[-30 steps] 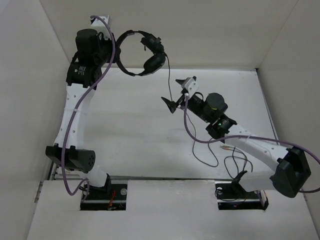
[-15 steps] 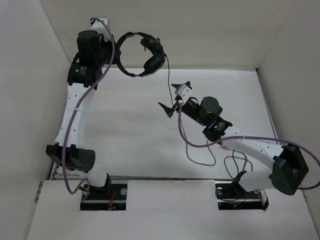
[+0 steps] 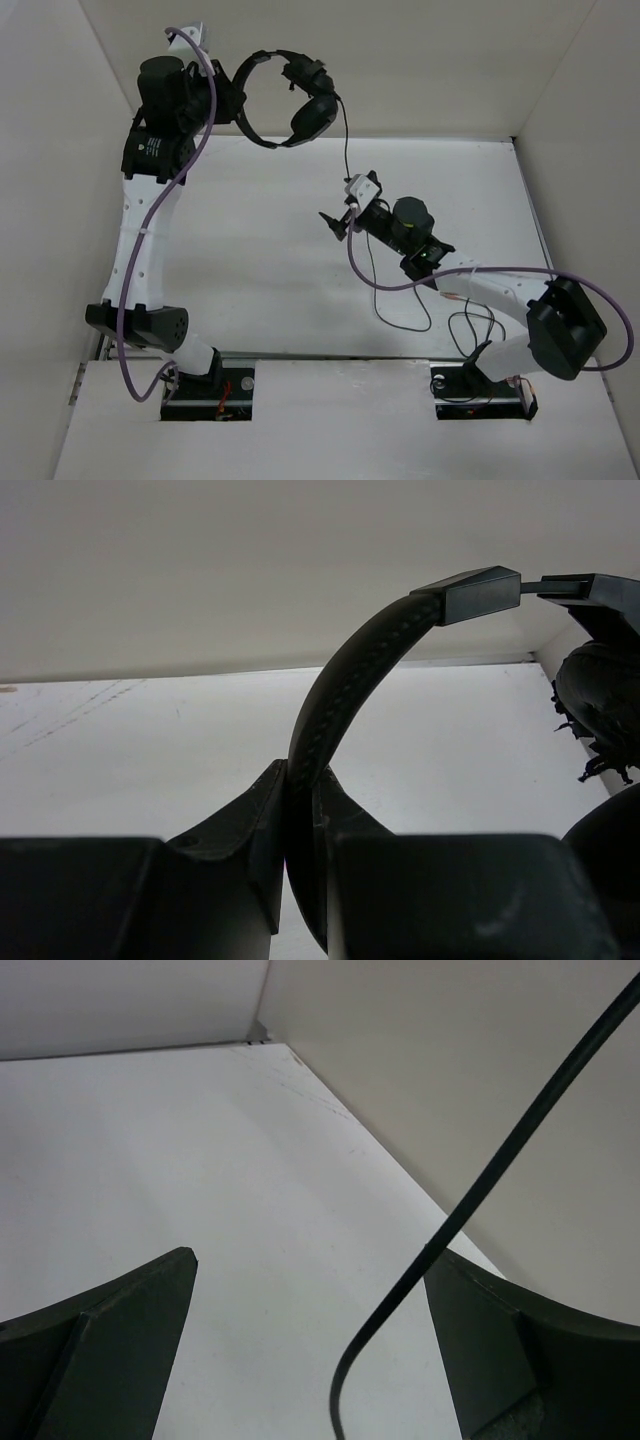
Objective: Wrap the headphones
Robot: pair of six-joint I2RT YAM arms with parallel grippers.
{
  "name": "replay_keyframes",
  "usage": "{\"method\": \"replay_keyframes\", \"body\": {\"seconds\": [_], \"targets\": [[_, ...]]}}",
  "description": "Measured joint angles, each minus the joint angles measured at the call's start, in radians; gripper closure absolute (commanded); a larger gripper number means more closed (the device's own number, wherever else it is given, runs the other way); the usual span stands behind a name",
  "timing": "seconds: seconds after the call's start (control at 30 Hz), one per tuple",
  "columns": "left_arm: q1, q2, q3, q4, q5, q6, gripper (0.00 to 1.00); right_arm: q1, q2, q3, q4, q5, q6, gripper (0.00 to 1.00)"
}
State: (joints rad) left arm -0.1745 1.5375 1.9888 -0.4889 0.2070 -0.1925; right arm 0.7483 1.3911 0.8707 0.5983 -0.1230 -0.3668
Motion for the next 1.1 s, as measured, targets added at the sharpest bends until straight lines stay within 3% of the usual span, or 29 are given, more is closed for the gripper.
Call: {"method": "replay_keyframes", "body": {"seconds": [0.2,0.33,0.43,0.6,0.7,0.9,1.1], "targets": [[0.020,0.000,0.060,-0.003,0.055,-0.057,1.00,-0.040,0.014,-0.021,0.000,0.000,0.021,0.01],[0.070,0.000,0.113,-0.002,0.081,-0.108,1.00,-0.045,0.010,-0.046,0.000,-0.010,0.029,0.15],[0.107,0.001,0.150,-0.002,0.097,-0.146,1.00,-0.045,0.008,-0.064,-0.010,-0.043,0.031,0.37],[0.145,0.002,0.186,0.003,0.116,-0.189,1.00,-0.045,0.008,-0.070,-0.047,-0.116,0.029,0.85],[0.158,0.003,0.186,0.005,0.121,-0.201,1.00,-0.045,0.006,-0.069,-0.077,-0.140,0.032,0.95],[0.141,0.000,0.102,0.040,0.012,-0.175,1.00,-0.048,-0.027,0.033,-0.343,-0.169,-0.104,1.00],[0.034,0.023,-0.073,0.061,-0.221,-0.062,1.00,-0.031,-0.045,0.298,-0.670,-0.034,-0.534,1.00]]}}
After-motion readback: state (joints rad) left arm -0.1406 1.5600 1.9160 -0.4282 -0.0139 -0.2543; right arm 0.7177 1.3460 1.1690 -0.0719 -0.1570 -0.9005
